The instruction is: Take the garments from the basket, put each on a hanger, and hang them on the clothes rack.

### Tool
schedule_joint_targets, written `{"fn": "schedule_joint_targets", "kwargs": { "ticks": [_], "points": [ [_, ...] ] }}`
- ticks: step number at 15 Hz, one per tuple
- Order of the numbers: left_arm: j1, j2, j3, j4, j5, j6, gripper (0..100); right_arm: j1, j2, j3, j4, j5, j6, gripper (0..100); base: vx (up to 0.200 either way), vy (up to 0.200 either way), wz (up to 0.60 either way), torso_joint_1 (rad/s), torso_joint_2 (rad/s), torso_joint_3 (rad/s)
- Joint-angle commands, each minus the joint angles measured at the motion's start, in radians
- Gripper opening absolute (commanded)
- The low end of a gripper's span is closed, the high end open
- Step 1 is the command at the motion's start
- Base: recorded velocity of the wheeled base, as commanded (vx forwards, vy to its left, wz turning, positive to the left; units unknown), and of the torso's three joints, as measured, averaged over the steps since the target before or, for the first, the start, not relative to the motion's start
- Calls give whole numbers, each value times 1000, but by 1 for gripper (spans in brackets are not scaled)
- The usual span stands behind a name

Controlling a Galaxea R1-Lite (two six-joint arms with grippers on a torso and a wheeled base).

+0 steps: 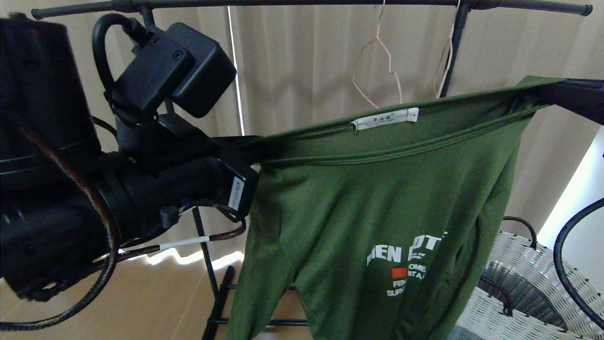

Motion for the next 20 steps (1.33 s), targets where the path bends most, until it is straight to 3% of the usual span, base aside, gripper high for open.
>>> {"fn": "schedule_joint_targets", "kwargs": {
  "ticks": [1, 3, 6, 9, 11, 20],
  "points": [
    [2, -57, -3, 92, 2, 1, 0, 0, 49, -1, -1, -4, 1, 0, 0, 0, 0, 0, 0, 0],
    [5, -95, -38, 221, 0, -4, 0, 2, 84, 1, -1, -39, 2, 0, 0, 0, 0, 0, 0, 0],
    [20, -80, -130, 227, -1, -6, 0, 8, 127, -10, -19, -64, 4, 0, 0, 0, 0, 0, 0, 0],
    [22, -37, -227, 229, 0, -1, 0, 8, 172, -18, -126, -79, 5, 0, 0, 0, 0, 0, 0, 0],
    [60, 4, -275, 227, 0, 39, 0, 10, 216, -37, -172, -108, 5, 0, 0, 0, 0, 0, 0, 0],
    [61, -3, -215, 218, 2, 44, 0, 37, 190, -22, -174, -124, 4, 0, 0, 0, 0, 0, 0, 0]
  ]
}}
